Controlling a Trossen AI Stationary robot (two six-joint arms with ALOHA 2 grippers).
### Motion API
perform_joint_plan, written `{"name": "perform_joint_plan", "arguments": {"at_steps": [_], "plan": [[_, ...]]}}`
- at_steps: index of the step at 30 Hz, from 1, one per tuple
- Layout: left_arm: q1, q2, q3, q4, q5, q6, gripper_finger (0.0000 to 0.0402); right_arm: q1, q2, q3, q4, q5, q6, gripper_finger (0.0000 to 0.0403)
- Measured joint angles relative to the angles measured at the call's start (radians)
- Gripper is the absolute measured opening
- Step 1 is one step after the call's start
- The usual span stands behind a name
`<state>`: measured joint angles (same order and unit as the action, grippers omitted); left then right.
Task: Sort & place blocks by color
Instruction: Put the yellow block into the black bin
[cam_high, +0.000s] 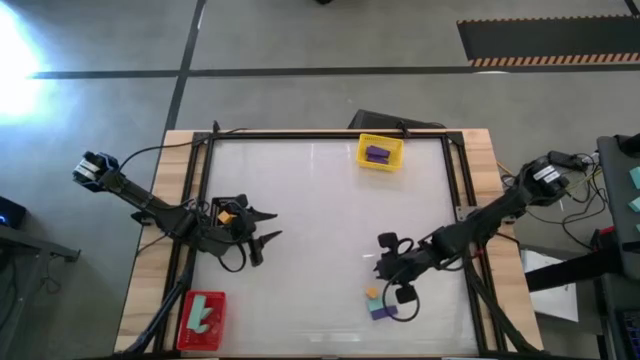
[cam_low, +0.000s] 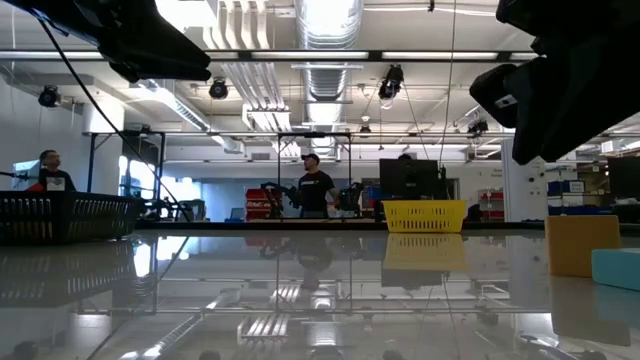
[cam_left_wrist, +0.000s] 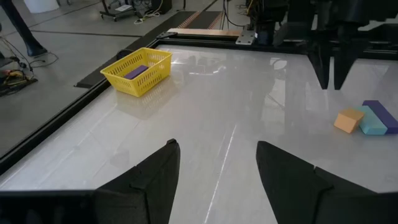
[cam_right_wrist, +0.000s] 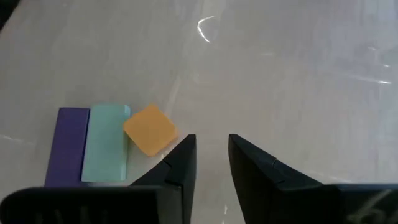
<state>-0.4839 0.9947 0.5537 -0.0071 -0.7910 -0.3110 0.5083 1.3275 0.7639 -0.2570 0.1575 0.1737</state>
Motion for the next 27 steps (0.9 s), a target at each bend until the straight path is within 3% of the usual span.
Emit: {"name": "perform_joint_plan", "arguments": {"at_steps": [5, 14, 22, 27], "plan": [[0.0, 0.0, 0.0, 0.0, -0.001, 0.0, 0.0196, 0.0, 0.026, 0.01, -0.003, 0.001, -0.025, 0.0124], [0.0, 0.0, 0.0, 0.003, -0.003, 0.001, 0.0196, 0.0, 0.103, 0.164, -0.058, 0.003, -0.135, 0.0206], [0.0, 0.0, 0.0, -0.001, -0.003, 0.003, 0.0196, 0.006, 0.19, 0.279, -0.346, 0.0, -0.126, 0.023], [0.0, 0.0, 0.0, -0.001, -0.005, 0.003, 0.0196, 0.015, 0.243, 0.314, -0.415, -0.005, -0.11, 0.0226]]}}
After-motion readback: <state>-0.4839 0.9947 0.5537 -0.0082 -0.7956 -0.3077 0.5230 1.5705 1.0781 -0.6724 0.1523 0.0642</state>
